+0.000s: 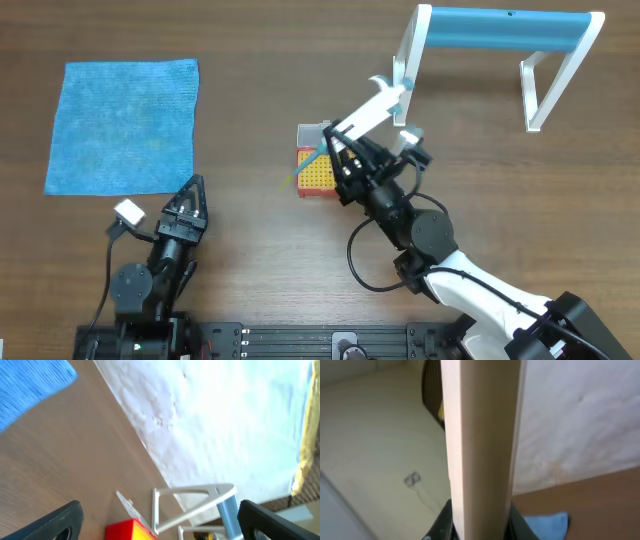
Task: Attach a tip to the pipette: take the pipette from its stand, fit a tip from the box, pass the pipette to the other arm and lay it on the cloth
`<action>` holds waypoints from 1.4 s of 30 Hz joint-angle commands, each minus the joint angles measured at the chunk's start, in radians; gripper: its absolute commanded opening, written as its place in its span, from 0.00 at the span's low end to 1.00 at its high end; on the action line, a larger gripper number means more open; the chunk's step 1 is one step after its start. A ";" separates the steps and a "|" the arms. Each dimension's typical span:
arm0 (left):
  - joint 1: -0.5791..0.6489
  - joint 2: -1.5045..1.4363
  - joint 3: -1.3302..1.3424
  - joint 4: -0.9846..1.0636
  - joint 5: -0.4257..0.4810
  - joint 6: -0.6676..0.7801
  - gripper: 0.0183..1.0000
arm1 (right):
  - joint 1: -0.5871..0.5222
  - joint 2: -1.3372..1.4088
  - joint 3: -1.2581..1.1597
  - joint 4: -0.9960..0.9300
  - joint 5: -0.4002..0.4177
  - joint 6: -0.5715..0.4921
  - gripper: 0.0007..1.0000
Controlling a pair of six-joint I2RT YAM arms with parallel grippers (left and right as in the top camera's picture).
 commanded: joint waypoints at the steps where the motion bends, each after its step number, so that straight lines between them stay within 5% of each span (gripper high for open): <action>1: 0.001 -0.002 0.011 0.002 0.159 0.033 1.00 | -0.031 0.002 0.016 -0.108 -0.360 0.025 0.07; 7: 0.003 0.018 0.080 -0.021 0.291 0.074 1.00 | -0.097 0.002 0.016 -0.130 -0.682 0.123 0.07; 11: 0.028 0.115 0.143 -0.043 0.512 0.086 1.00 | -0.160 0.002 0.016 -0.240 -0.876 0.245 0.07; 17: 0.042 0.394 0.279 0.114 0.748 0.095 1.00 | -0.166 0.002 0.016 -0.305 -0.961 0.319 0.07; 22: 0.039 0.763 0.387 0.241 1.080 0.184 1.00 | -0.164 0.002 0.016 -0.304 -0.964 0.320 0.07; 26: 0.038 0.971 0.387 0.441 1.222 0.130 1.00 | -0.141 0.002 0.016 -0.286 -0.951 0.321 0.07; 33: -0.047 1.167 0.387 0.725 1.214 0.035 1.00 | -0.044 0.003 0.016 -0.249 -0.836 0.327 0.07; 42: -0.140 1.192 0.387 0.885 1.104 -0.026 1.00 | -0.017 0.003 0.016 -0.249 -0.806 0.351 0.07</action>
